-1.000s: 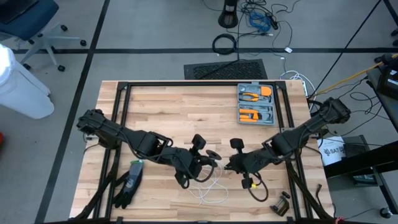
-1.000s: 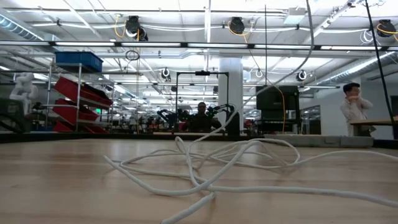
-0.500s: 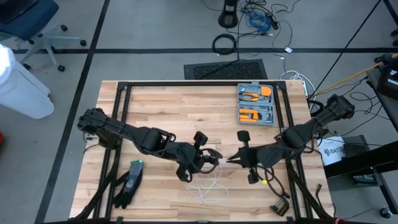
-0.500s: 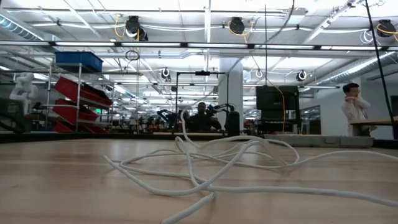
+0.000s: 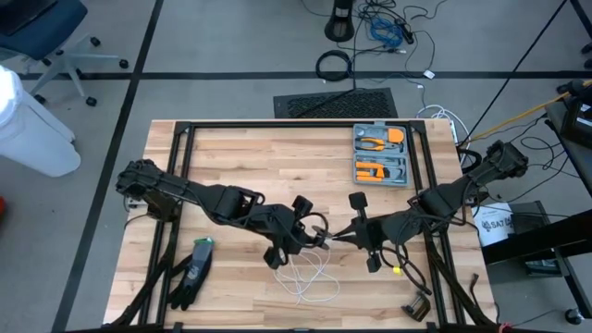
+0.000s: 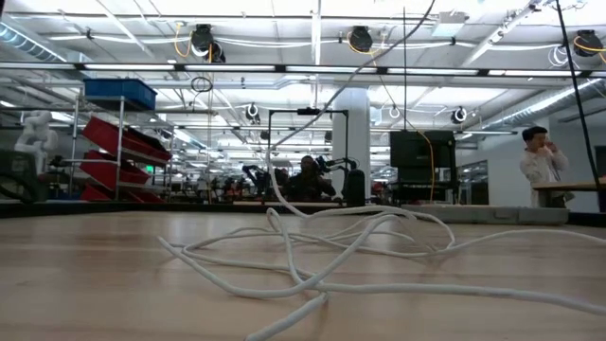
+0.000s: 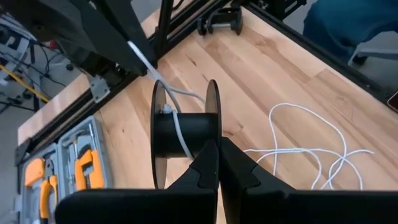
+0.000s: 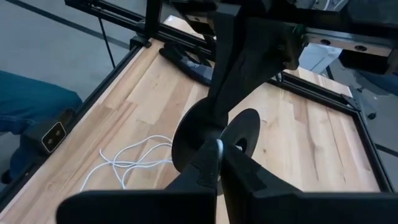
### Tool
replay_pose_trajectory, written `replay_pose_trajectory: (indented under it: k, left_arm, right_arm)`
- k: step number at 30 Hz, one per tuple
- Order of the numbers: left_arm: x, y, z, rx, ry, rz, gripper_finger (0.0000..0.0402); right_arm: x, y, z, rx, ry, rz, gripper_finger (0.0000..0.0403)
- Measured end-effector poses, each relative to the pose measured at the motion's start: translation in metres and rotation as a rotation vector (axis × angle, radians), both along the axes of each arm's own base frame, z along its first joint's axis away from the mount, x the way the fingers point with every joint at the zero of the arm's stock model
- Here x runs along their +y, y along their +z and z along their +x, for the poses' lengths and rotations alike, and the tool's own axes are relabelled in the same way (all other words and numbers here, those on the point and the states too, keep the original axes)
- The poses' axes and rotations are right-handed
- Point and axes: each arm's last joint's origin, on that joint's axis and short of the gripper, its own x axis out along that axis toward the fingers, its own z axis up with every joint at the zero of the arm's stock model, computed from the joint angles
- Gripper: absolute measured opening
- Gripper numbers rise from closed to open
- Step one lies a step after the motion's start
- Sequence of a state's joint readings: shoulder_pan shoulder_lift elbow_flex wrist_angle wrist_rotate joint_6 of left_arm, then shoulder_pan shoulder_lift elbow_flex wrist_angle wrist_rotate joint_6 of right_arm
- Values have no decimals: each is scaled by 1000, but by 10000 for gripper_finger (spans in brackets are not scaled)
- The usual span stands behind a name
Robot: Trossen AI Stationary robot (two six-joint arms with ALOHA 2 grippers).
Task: Coil cords
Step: Coil the white wire onto the spool
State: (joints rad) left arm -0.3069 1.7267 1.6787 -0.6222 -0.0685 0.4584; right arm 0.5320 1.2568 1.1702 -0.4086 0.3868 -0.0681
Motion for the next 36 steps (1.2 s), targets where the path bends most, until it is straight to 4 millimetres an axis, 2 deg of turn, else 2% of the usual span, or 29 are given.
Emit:
replay_pose_trajectory:
  k: [14, 20, 25, 30, 36]
  left_arm:
    - [-5, -4, -1, 58, -77, -93, 0]
    - [-5, -6, -1, 66, -73, -95, 0]
    - [-4, -8, -3, 102, -53, -96, 0]
    - [-3, -9, -3, 104, -32, -77, 0]
    - [-6, -8, -4, 97, -40, -77, 0]
  right_arm:
    - [0, 2, 1, -28, 42, -85, 31]
    - [4, -5, -5, 77, 37, 65, 45]
    - [27, -27, -13, 217, -58, 169, 69]
    - [52, -63, -11, 160, -156, 162, 100]
    - [57, -109, 1, 76, -327, 55, 149]
